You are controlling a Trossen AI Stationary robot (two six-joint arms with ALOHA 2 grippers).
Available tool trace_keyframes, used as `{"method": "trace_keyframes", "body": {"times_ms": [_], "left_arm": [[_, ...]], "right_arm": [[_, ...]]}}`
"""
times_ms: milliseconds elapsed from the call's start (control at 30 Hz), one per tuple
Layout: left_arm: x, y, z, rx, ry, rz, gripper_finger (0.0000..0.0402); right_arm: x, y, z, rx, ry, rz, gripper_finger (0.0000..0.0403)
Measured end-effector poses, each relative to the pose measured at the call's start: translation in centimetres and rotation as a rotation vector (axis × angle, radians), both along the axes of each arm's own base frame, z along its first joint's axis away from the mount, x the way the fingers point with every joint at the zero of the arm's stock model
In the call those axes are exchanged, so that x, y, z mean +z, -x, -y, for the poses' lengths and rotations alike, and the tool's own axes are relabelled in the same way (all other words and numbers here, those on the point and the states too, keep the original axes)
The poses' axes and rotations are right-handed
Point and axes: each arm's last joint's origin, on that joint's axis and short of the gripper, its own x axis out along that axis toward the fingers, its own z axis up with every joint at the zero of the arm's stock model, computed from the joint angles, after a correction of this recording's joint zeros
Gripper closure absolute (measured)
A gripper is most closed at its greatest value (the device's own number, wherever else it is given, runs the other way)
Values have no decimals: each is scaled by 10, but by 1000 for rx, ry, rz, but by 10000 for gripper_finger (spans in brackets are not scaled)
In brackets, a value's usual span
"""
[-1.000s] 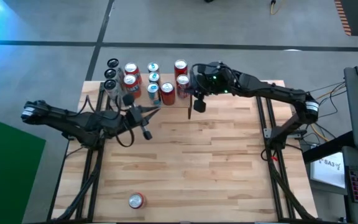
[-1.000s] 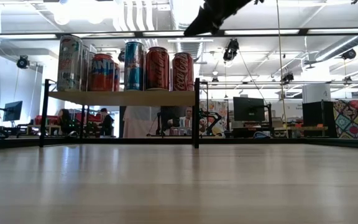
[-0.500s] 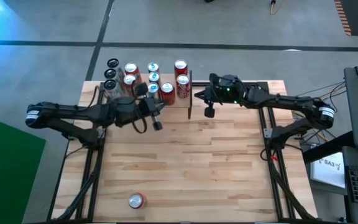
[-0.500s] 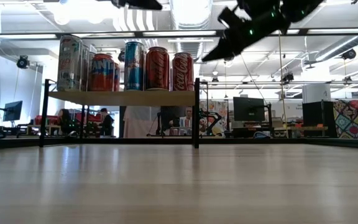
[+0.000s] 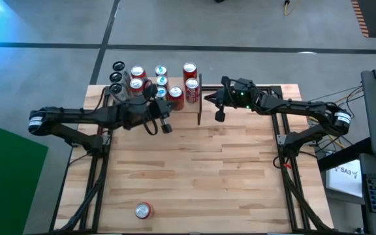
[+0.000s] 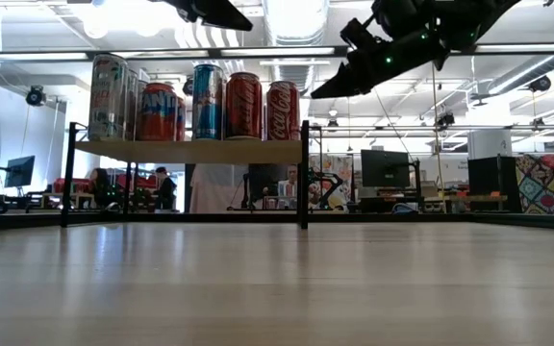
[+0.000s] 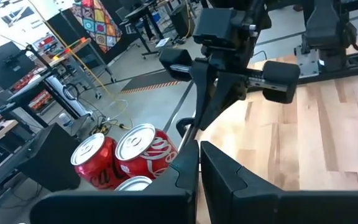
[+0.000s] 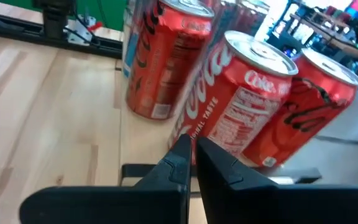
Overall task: Place canned beverage on shelf
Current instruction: Adjust the red black soda cans on the shelf, then adjust the red black soda can on the shelf
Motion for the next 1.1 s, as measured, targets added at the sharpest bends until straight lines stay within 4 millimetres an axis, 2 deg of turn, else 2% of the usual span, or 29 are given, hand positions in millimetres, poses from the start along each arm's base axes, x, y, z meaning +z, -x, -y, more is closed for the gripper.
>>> {"method": "trace_keyframes", "body": {"times_ms": [267, 367, 467, 633, 833, 967, 1100], "left_arm": [[6, -5, -9, 23, -28, -34, 402], [12, 0, -9, 16, -66, -37, 402], [22, 10, -8, -24, -89, -15, 402], [36, 32, -5, -37, -106, 11, 402], [44, 51, -3, -30, -103, 25, 402], [47, 64, -2, -27, -101, 12, 401], [50, 78, -1, -26, -102, 22, 401]], "right_arm": [[5, 0, 3, 3, 10, 22, 390], [12, -1, 5, -20, -37, 54, 390], [29, -3, 8, -47, -111, 101, 393], [69, -8, 20, -100, -212, 91, 394], [98, -25, 49, -174, -294, 23, 394], [102, -33, 76, -227, -307, -29, 394], [104, -31, 106, -263, -344, -76, 394]]}}
